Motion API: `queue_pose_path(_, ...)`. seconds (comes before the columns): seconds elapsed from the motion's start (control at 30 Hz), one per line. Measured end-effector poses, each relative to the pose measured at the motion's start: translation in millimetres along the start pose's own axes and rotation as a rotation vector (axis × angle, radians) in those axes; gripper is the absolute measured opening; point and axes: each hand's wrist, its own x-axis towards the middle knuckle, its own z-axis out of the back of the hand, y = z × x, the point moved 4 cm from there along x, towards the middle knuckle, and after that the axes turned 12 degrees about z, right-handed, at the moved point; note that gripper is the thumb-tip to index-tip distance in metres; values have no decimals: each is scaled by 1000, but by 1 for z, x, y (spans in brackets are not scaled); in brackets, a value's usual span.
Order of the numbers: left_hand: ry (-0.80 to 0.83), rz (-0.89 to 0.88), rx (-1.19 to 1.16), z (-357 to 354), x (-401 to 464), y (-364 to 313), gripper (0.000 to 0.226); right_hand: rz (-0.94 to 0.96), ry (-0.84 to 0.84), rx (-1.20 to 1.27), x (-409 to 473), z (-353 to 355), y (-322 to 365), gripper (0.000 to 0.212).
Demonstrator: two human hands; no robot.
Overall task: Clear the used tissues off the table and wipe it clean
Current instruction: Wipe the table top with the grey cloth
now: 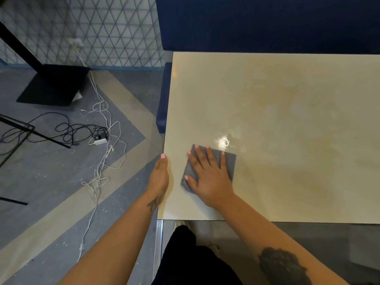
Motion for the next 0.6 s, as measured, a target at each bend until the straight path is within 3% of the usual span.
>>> queue_pose_path(0.23,-73,-48,83,-2,7,-9,51,151,10,10,-46,-1,6,68)
queue_pose_path(0.5,-122,-214,198,-7,9,-25,43,-126,-2,17,-9,7,-51,66)
queue_pose_path(0.6,-117,-270,224,-8,14,-29,41,-89,9,10,2,5,-34,65)
